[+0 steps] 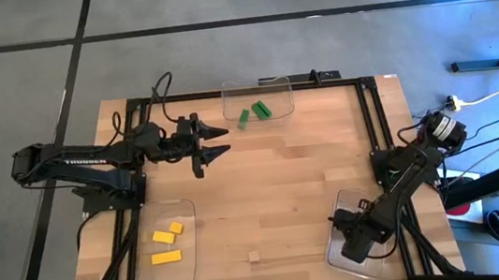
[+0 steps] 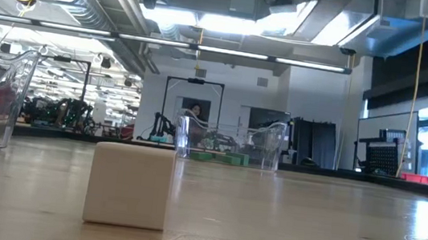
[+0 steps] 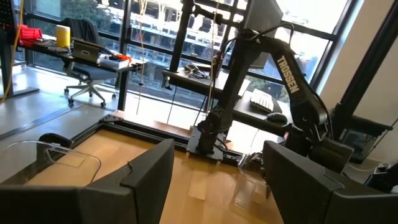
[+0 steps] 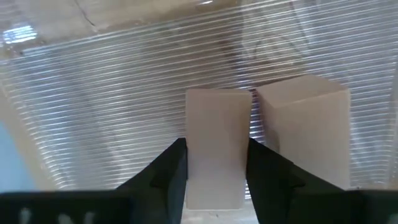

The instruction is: Sort & place blocks by color

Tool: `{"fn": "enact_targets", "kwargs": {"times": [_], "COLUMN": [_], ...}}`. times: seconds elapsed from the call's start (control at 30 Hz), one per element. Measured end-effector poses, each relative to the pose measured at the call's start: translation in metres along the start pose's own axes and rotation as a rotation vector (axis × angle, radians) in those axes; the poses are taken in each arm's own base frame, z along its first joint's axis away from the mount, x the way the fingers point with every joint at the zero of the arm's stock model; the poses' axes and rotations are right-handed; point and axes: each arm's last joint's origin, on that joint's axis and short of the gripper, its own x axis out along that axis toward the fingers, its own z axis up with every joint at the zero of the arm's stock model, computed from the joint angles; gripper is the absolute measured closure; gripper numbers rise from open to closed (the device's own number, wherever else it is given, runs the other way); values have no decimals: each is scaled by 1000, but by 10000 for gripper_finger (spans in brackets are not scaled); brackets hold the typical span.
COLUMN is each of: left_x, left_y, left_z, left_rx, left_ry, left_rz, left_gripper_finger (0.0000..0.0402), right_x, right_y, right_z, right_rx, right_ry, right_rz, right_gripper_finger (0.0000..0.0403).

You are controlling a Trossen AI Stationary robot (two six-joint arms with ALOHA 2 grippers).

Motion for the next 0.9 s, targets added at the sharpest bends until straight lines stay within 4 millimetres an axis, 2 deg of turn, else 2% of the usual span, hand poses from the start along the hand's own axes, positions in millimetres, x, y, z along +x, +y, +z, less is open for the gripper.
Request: {"fn": "enact_targets", "kwargs": {"times": [0.07,0.23,0.33,0.47,0.67,0.77,0.9], "left_x": [0,0,0,0,0,0,0], "left_y": [0,0,1,1,1,1,1], "left_z": [0,0,0,0,0,0,1], "left_rx": [0,0,1,1,1,1,-1], "left_ry": [0,0,-1,-1,-1,-1,-7], "left_rz": [0,0,3,5,4,4,2], "left_gripper_finger": [164,164,164,164,164,164,164], "right_x": [-1,-5,-13,-30,-77,-105,-137], "right_y": [0,-1,-2,-8,-22,-35,-57], "right_z": [0,-1,-2,-4,-7,1,19], "right_rx": [0,-3,-26,-85,-142,-92,48], "right_ry": [0,5,15,21,-59,-205,-518], "right_rz": [4,19,46,100,299,415,494], "right_gripper_finger": [244,129,92,84,81,81,80]}}
